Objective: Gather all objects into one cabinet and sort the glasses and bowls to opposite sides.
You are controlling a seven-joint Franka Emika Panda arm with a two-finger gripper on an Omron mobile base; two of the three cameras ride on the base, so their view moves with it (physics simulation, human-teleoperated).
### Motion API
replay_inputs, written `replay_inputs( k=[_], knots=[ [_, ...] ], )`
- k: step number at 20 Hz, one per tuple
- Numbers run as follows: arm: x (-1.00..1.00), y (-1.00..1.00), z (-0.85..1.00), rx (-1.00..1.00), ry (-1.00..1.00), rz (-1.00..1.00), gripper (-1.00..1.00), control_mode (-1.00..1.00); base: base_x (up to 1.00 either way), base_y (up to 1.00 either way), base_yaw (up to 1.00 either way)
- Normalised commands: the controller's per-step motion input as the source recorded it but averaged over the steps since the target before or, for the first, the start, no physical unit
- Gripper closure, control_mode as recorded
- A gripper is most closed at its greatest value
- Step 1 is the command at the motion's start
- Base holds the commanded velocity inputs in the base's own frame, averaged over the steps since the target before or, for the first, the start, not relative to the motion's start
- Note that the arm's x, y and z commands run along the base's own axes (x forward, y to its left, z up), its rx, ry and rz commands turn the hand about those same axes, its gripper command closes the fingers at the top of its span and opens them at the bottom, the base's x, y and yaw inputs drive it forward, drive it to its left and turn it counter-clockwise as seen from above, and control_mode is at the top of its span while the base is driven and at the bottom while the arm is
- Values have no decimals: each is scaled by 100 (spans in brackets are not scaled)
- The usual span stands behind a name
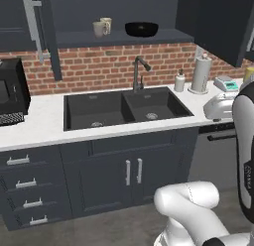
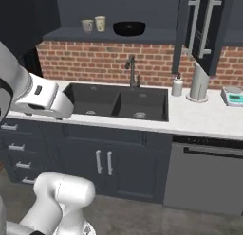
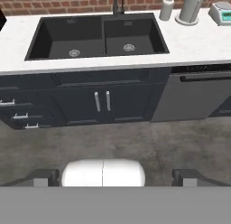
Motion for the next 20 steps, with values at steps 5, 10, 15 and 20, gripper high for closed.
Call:
replay_inputs(
  k=[5, 10, 15, 20],
  knots=[
    [0, 0, 0, 0, 0, 0, -100, 100, -11, 0, -15],
    [0, 0, 0, 0, 0, 0, -100, 100, 0, -3, -45],
    [0, 0, 0, 0, 0, 0, -100, 100, 0, -8, -71],
    [0, 0, 0, 0, 0, 0, -100, 100, 0, -2, -74]
  ],
)
